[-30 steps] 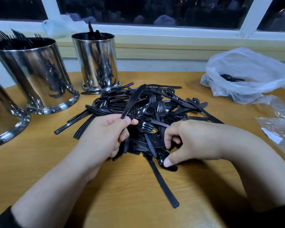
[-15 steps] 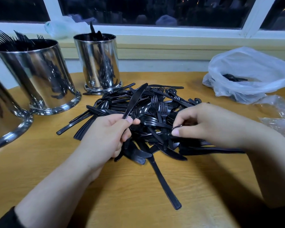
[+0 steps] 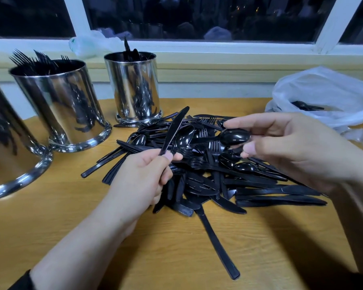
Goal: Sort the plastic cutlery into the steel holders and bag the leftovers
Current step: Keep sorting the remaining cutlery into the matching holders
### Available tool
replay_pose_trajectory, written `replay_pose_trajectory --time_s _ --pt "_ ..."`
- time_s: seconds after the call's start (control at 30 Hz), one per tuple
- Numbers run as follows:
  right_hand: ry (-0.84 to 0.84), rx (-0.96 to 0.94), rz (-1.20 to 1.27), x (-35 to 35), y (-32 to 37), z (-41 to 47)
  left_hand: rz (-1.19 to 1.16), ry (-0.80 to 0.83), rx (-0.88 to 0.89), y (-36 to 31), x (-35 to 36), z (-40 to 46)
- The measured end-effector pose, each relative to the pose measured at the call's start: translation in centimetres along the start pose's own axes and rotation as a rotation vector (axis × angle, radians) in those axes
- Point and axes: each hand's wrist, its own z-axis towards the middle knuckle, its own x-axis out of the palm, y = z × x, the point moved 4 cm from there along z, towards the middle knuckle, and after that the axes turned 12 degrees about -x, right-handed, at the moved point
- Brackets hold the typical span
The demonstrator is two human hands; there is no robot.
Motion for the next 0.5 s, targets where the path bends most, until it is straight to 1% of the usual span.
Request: replay_pose_trajectory --time_s 0.03,0.13,0.27,0.33,0.4,0.47,0.5 --pt "-0.003 -0.016 -0.055 0.0 0.1 0.0 -0.001 -0.001 0.002 0.0 0.0 0.0" --pt "-0.099 -0.074 -0.222 -0.3 0.1 0.3 -0.006 -0.006 -0.001 0.0 -0.1 0.0" --pt "-0.212 -0.178 -0.318 -0.3 0.2 0.8 0.014 -0.019 0.015 -0.3 0.0 -0.2" --pt "-0.32 -0.224 -0.278 -0.6 0.2 1.1 0.015 -0.026 0.025 -0.4 0.1 -0.2" --pt "-0.441 -0.239 -0.184 -0.9 0.2 1.4 0.018 -0.021 0.033 -0.5 0.2 -0.2" --pt "-0.482 -0.21 -0.055 -0.5 0.0 1.7 0.037 -0.021 0.048 -0.6 0.3 -0.2" --pt "-0.457 -0.185 -0.003 0.1 -0.2 1.9 0.045 -0.021 0.056 -0.7 0.2 -0.2"
